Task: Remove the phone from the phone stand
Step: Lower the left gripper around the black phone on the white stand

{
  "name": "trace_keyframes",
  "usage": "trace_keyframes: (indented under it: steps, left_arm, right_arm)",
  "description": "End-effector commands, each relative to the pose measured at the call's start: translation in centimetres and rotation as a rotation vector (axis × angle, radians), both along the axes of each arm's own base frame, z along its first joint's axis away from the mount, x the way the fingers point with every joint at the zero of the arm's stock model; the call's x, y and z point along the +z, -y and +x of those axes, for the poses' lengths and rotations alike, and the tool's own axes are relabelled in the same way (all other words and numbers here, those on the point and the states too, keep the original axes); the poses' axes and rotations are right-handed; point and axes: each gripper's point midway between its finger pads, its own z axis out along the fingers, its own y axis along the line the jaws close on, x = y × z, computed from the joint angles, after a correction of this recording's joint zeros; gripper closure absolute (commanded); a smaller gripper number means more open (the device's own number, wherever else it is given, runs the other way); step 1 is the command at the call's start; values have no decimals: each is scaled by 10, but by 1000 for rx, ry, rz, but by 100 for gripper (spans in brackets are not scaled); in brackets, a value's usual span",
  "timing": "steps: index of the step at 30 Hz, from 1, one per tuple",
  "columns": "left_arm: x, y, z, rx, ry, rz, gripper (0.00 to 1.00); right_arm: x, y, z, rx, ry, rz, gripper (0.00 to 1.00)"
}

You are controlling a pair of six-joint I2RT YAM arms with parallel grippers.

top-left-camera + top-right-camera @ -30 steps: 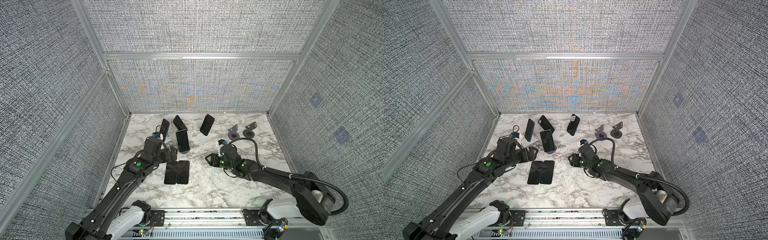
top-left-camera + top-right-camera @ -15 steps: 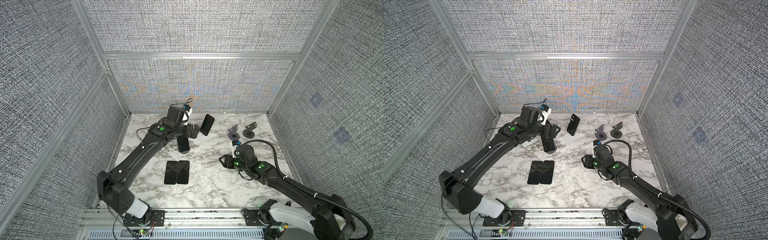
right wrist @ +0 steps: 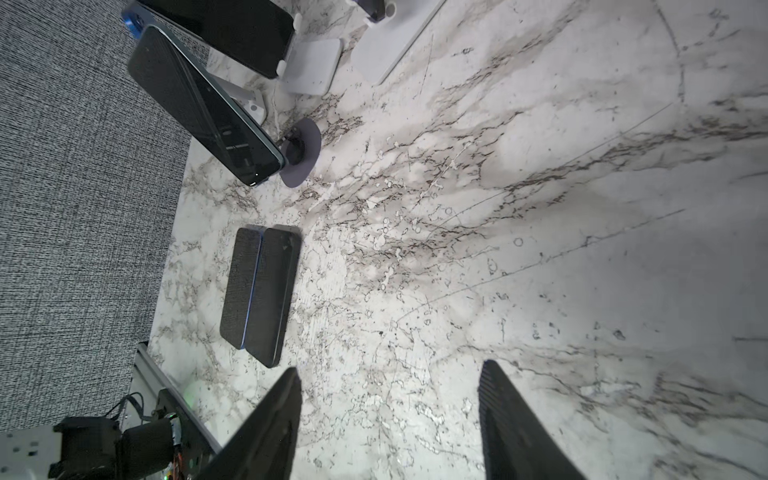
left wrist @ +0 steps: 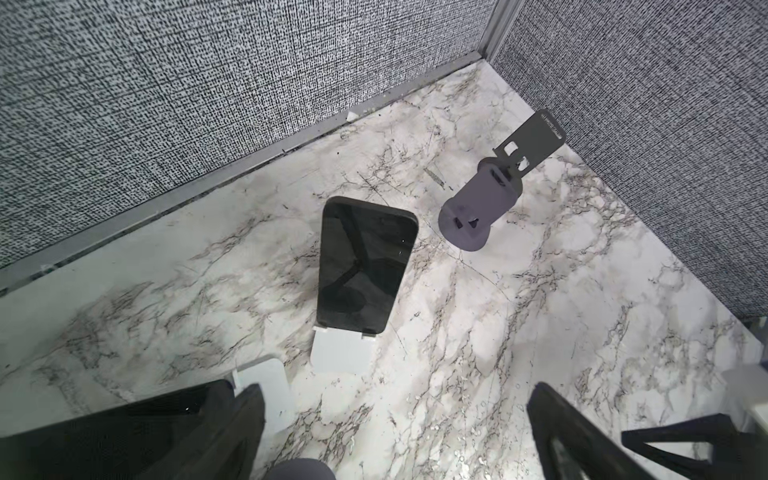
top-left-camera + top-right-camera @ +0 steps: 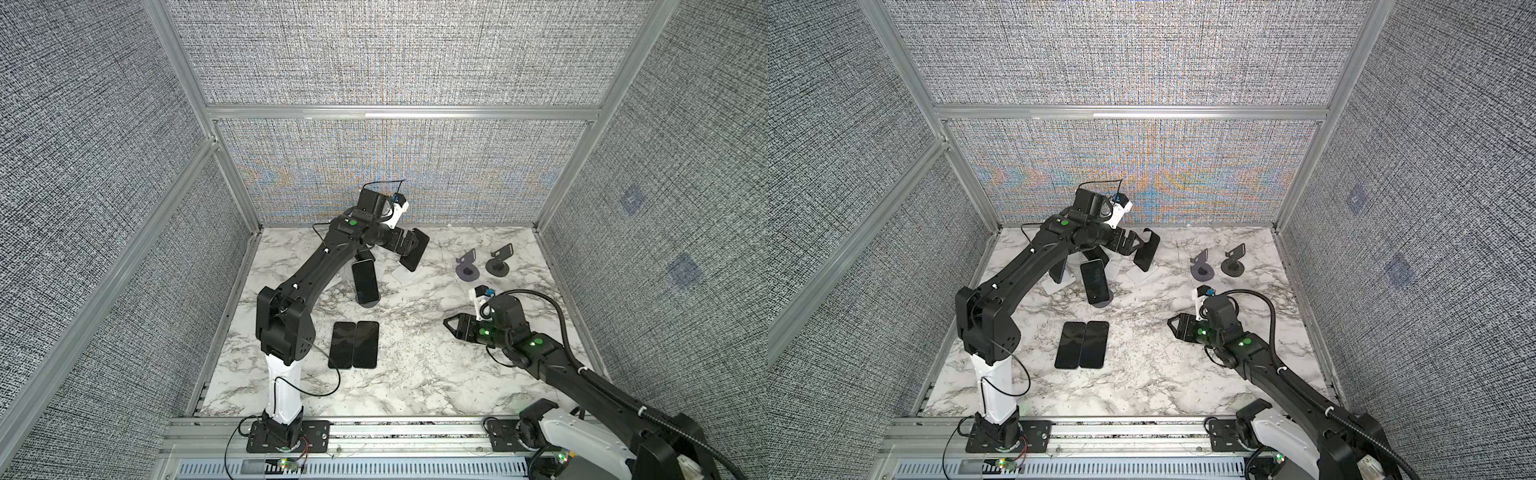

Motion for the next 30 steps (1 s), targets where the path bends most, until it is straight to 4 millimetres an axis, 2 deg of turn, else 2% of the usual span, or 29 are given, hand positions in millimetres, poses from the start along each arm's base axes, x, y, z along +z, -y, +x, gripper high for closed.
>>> trace_keyframes:
  steps: [1,5,11,16,30]
  left_arm:
    - [-9,4,8,-51,35,32,1]
    - [-24,14,19,-89,70,31,1]
    - [-45,29,34,-127,94,10,1]
    - [-63,41,39,-182,73,-2,1]
    - [-97,52,45,-196,54,22,1]
  right_arm:
    - [2,8,-3,-10,8,-8,41]
    - [-1,24,-6,-62,10,5,36]
    - [-3,34,-10,-79,8,-1,34]
    - [-11,39,-12,-82,-10,-10,34]
    - [-21,51,-8,-108,-27,-5,34]
